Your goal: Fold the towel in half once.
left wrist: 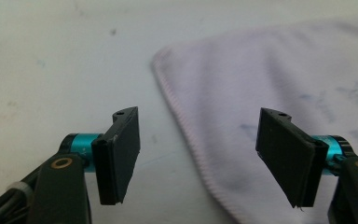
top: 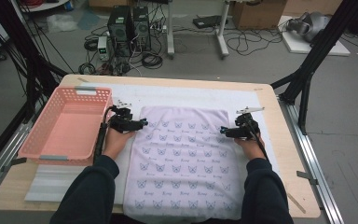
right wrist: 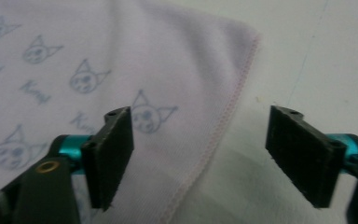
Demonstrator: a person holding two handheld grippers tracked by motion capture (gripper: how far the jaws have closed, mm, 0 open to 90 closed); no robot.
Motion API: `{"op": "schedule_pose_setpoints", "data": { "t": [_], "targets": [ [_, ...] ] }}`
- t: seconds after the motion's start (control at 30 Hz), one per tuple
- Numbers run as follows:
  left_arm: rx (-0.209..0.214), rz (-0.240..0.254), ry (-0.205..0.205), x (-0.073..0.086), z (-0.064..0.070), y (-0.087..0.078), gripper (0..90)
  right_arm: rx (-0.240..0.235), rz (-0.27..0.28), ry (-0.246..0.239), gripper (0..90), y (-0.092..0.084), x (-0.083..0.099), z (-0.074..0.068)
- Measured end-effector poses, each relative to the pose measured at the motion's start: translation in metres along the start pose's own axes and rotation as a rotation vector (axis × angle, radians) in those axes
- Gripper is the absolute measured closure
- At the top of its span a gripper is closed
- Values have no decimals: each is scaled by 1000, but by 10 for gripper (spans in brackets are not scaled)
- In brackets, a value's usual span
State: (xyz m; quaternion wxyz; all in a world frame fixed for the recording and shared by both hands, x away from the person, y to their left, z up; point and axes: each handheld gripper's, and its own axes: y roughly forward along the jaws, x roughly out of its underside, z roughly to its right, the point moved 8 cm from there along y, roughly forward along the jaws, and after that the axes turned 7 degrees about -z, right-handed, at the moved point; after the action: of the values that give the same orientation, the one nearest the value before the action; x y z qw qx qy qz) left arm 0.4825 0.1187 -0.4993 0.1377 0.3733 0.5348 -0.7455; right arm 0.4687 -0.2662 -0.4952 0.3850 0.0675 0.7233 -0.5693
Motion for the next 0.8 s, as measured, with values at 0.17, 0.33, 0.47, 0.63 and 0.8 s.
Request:
{"op": "schedule_pose_setpoints", "data": {
  "t": [0.17,0.33,0.47,0.63,0.8],
  "targets": [
    [-30,8,63,-1,5,2,443,45,-17,8,360,9,0,2],
    [-20,6,164,0,17,4,758,8,-17,-33,720,7,-2,-7],
    [-44,17,115,-2,15,5,867,-5,-21,-47,857,8,-3,-11],
    [-33,117,-54,-16,-1,-4,872,42,28,-30,862,6,-11,1],
    [-16,154,-49,-34,1,-15,872,61,114,-12,862,-8,-30,4]
  ]
}}
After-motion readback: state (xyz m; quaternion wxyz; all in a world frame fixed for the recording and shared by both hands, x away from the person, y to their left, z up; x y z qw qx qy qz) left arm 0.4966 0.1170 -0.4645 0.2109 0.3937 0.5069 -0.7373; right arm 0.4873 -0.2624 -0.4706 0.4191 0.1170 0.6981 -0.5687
